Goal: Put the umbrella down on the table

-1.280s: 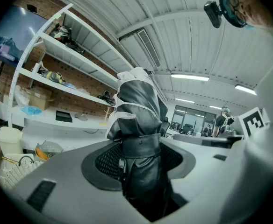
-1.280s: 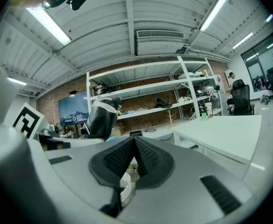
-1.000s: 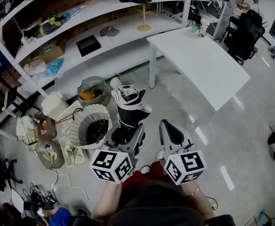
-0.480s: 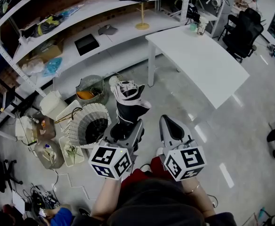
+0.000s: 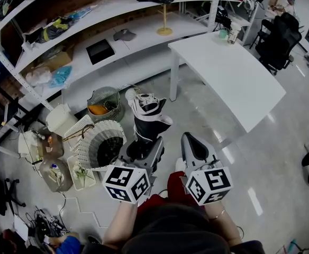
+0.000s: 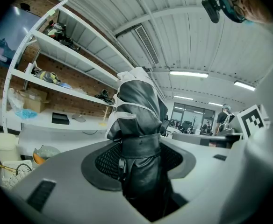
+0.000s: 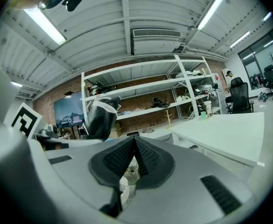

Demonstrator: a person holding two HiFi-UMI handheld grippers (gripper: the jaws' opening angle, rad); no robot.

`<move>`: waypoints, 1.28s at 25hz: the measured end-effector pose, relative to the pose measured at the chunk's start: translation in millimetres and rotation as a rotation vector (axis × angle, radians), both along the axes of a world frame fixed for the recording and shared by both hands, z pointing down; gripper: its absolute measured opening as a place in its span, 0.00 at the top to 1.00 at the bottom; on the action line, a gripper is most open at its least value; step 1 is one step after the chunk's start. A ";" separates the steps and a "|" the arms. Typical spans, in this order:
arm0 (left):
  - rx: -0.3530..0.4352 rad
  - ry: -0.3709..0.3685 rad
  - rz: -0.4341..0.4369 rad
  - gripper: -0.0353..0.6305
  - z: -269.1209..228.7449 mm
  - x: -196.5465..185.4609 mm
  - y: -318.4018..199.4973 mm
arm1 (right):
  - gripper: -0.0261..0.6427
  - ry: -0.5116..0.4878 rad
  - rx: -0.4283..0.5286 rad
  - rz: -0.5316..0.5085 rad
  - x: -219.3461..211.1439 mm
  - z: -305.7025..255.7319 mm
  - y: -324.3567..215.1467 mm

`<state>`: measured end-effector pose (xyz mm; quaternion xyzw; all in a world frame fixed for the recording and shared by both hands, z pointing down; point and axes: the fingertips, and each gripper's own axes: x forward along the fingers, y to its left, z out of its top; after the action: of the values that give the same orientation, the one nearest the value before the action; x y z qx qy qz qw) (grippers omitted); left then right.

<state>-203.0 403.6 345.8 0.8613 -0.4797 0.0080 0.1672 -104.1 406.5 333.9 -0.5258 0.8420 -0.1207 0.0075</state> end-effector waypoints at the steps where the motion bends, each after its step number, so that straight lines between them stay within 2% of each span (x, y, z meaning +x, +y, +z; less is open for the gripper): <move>1: -0.003 -0.001 -0.004 0.61 1.1 -0.4 -7.4 | 0.93 -0.001 -0.001 -0.002 -0.1 0.3 -7.6; 12: -0.051 0.006 -0.025 0.61 11.9 12.3 -99.2 | 0.93 0.004 -0.028 0.009 22.2 3.8 -100.3; 22: -0.076 0.001 -0.064 0.61 12.2 37.1 -198.0 | 0.93 0.002 -0.061 0.010 59.5 6.3 -198.3; 32: -0.078 -0.003 -0.085 0.61 10.0 78.8 -284.8 | 0.93 -0.009 -0.073 0.021 108.3 9.5 -280.0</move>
<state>-124.2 118.8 355.8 0.8331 -0.5153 0.0211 0.2001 4.2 126.5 343.4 -0.5340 0.8314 -0.1538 -0.0066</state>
